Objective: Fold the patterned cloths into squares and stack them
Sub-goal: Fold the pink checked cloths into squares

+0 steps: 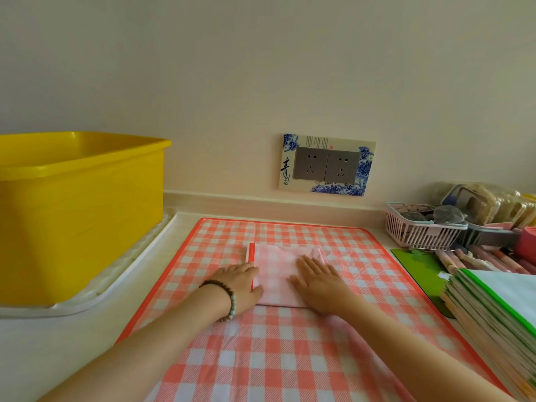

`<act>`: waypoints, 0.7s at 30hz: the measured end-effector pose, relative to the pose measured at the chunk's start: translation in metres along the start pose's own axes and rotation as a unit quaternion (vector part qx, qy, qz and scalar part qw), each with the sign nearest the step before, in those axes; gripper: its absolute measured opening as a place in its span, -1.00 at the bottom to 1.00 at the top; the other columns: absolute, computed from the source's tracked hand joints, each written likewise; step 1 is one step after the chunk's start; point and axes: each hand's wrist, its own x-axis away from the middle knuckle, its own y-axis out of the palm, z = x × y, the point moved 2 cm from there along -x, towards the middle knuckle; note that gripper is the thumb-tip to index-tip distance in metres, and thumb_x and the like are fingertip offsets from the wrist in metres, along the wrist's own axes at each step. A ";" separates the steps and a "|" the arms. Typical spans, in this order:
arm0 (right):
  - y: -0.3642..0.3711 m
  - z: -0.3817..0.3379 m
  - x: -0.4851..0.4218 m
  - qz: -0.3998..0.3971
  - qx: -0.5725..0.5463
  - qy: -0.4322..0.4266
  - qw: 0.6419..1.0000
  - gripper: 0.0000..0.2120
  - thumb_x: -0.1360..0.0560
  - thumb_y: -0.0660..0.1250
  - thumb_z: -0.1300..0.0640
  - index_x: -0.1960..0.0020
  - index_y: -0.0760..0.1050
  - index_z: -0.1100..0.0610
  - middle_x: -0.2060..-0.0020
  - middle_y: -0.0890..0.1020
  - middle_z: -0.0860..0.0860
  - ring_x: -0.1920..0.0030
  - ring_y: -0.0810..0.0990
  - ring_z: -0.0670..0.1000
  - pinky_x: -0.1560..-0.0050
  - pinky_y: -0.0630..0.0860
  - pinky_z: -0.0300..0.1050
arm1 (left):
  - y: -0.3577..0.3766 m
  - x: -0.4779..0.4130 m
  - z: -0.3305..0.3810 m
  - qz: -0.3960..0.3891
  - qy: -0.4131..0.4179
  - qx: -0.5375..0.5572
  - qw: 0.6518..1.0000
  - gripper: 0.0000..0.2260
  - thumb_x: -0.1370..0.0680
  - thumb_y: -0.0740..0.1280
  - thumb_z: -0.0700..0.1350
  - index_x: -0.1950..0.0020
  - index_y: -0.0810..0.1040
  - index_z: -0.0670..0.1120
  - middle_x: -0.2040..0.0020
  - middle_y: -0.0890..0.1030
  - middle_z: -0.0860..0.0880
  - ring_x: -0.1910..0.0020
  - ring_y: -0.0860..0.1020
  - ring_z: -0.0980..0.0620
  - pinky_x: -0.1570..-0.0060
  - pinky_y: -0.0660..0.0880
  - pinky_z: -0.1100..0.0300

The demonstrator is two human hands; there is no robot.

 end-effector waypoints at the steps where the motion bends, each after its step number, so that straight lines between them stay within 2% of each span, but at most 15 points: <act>1: -0.001 0.008 0.002 0.001 0.003 0.012 1.000 -0.38 -0.61 -0.19 -0.20 -0.55 -0.16 0.09 -0.54 -0.13 0.01 -0.53 -0.18 -0.01 -0.51 -0.21 -0.02 | -0.004 -0.001 0.002 0.005 -0.005 -0.003 1.000 -0.51 -0.62 -0.03 0.11 -0.51 0.13 -0.05 -0.53 0.12 -0.01 -0.47 0.16 -0.04 -0.44 0.15 0.03; 4: -0.002 0.018 0.006 -0.003 0.003 0.020 1.000 -0.38 -0.61 -0.19 -0.19 -0.54 -0.19 0.12 -0.54 -0.15 0.03 -0.53 -0.19 -0.01 -0.51 -0.22 -0.06 | -0.018 -0.011 0.010 0.062 -0.011 -0.016 0.998 -0.62 -0.64 -0.04 0.03 -0.28 0.41 -0.13 -0.30 0.42 -0.09 -0.26 0.38 -0.04 -0.26 0.35 0.07; 6: -0.001 0.016 0.006 -0.002 -0.002 0.018 1.000 -0.38 -0.61 -0.19 -0.18 -0.54 -0.19 0.13 -0.54 -0.16 0.03 -0.53 -0.20 -0.02 -0.51 -0.23 -0.07 | -0.023 -0.024 0.012 0.114 -0.010 -0.005 0.993 -0.67 -0.64 -0.05 -0.05 -0.19 0.43 -0.14 -0.20 0.45 -0.09 -0.16 0.41 -0.03 -0.19 0.38 0.11; 9: -0.001 0.015 0.006 -0.003 -0.005 0.016 1.000 -0.39 -0.62 -0.20 -0.17 -0.54 -0.21 0.12 -0.53 -0.17 0.02 -0.52 -0.21 -0.03 -0.50 -0.25 -0.09 | -0.017 -0.047 0.010 0.143 -0.004 0.045 0.989 -0.67 -0.64 -0.03 -0.05 -0.34 0.31 -0.11 -0.33 0.36 -0.05 -0.29 0.33 -0.02 -0.30 0.29 0.10; 11: 0.000 0.016 0.006 -0.002 -0.006 0.015 1.000 -0.39 -0.61 -0.20 -0.18 -0.54 -0.21 0.12 -0.53 -0.18 0.02 -0.52 -0.22 -0.04 -0.49 -0.26 -0.09 | -0.008 -0.058 0.009 0.117 -0.009 0.057 0.991 -0.57 -0.65 -0.08 -0.02 -0.51 0.09 -0.11 -0.52 0.12 -0.06 -0.49 0.09 -0.04 -0.46 0.08 0.05; 13: 0.000 0.017 0.005 -0.012 -0.012 0.018 1.000 -0.38 -0.61 -0.19 -0.19 -0.54 -0.22 0.11 -0.53 -0.18 0.01 -0.52 -0.22 -0.03 -0.50 -0.26 -0.06 | 0.000 -0.063 0.007 0.078 -0.012 0.068 0.995 -0.53 -0.65 -0.14 0.00 -0.55 -0.11 -0.08 -0.56 -0.10 -0.01 -0.53 -0.13 0.01 -0.50 -0.09 0.05; 17: -0.007 0.014 -0.007 -0.041 -0.001 0.031 0.999 -0.38 -0.62 -0.15 -0.17 -0.54 -0.18 0.15 -0.54 -0.14 0.04 -0.53 -0.20 0.03 -0.50 -0.25 0.05 | 0.006 -0.066 0.004 0.054 -0.017 0.077 0.995 -0.53 -0.65 -0.15 0.01 -0.55 -0.14 -0.06 -0.56 -0.13 0.02 -0.53 -0.17 0.04 -0.50 -0.12 0.06; 21: -0.020 -0.007 -0.034 0.020 -0.022 -0.011 1.000 -0.50 -0.66 -0.12 0.02 -0.54 -0.09 0.13 -0.54 -0.07 0.03 -0.53 -0.13 0.03 -0.48 -0.20 0.07 | 0.005 -0.065 0.005 0.048 -0.021 0.064 0.997 -0.52 -0.65 -0.14 0.00 -0.55 -0.13 -0.06 -0.56 -0.13 0.01 -0.53 -0.17 0.03 -0.49 -0.14 0.06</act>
